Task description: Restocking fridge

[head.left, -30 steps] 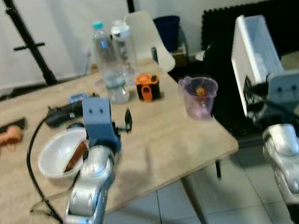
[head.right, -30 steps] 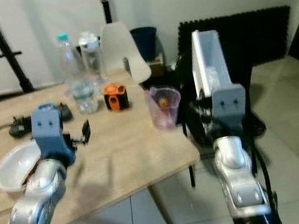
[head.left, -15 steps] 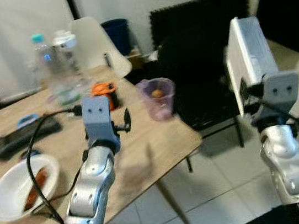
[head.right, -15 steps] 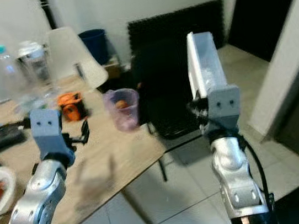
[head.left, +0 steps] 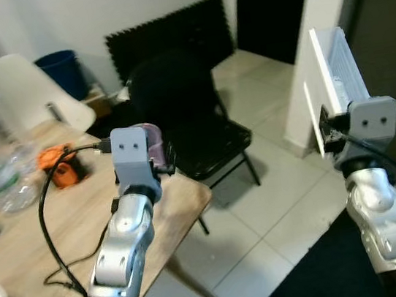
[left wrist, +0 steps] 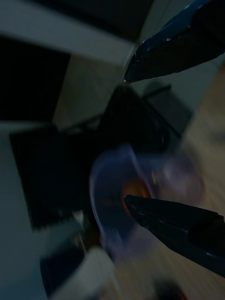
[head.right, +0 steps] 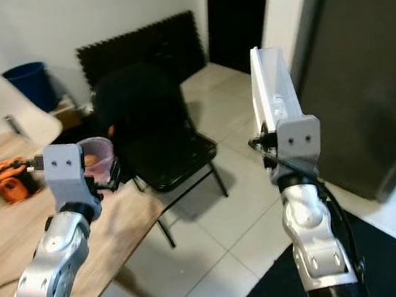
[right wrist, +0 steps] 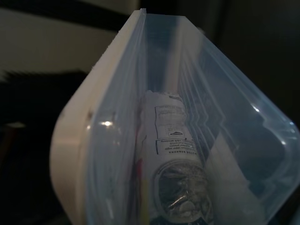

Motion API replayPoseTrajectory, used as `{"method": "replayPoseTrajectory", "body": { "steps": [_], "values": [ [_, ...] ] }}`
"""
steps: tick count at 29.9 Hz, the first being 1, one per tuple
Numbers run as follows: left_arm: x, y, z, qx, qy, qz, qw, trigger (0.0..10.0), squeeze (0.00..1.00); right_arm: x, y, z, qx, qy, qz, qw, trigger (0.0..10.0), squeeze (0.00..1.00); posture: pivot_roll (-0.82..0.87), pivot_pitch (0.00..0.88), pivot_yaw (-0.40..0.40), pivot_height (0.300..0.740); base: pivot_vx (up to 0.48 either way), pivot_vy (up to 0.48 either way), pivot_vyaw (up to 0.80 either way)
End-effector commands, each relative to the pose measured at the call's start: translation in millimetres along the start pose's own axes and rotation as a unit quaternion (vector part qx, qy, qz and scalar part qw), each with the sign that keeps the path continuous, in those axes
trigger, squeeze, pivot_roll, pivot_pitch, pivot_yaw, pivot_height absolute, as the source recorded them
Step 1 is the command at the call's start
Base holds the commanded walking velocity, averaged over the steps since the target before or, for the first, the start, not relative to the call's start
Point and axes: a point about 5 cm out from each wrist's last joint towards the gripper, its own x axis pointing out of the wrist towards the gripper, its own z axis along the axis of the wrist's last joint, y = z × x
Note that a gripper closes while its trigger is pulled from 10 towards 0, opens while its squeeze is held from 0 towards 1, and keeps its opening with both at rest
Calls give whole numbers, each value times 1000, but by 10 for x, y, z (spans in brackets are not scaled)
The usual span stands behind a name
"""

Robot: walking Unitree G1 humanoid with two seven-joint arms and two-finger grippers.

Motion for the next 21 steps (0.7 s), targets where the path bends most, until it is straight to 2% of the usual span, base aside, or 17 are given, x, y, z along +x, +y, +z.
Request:
{"method": "replayPoseTrajectory", "body": {
  "steps": [1, 8, 9, 12, 13, 16, 17, 19, 21],
  "values": [
    [-8, -28, -41, -1, 7, -1, 1000, 10000, 0, -16, -82, -21, -9, -7, -16, 1000, 10000, 0, -66, 87, 24, 740, 0, 0, -800],
    [-21, -35, -67, -4, 12, -3, 1000, 10000, 0, -78, -207, -239, -14, 34, -40, 999, 10000, 0, -67, 89, 21, 740, 0, 0, -800],
    [-25, -45, -79, -8, 15, -5, 1000, 10000, 0, -117, -268, -345, -16, 55, -51, 997, 10000, 0, -65, 89, 19, 740, 0, 0, -800],
    [-32, -65, -101, -16, 20, -7, 1000, 10000, 0, -174, -321, -459, -13, 76, -63, 995, 10000, 0, -67, 89, 20, 740, 0, 0, -800],
    [-37, -79, -117, -21, 24, -9, 999, 10000, 0, -204, -341, -515, -4, 88, -68, 994, 10000, 0, -65, 89, 19, 740, 0, 0, -800],
    [-65, -121, -187, -32, 37, -15, 999, 10000, 0, -296, -396, -694, 70, 131, -94, 984, 10000, 0, -67, 89, 21, 740, 0, 0, -800],
    [-65, -121, -187, -32, 37, -15, 999, 10000, 0, -296, -396, -694, 70, 131, -94, 984, 10000, 0, -67, 89, 21, 740, 0, 0, -800],
    [-92, -158, -255, -45, 52, -19, 997, 10000, 0, -376, -436, -832, 85, 159, -105, 978, 10000, 0, -67, 88, 20, 740, 0, 0, -772],
    [-110, -182, -292, -52, 60, -23, 997, 10000, 0, -420, -445, -895, 76, 170, -101, 977, 10000, 0, -67, 88, 20, 740, 0, 0, -700]
  ]
}}
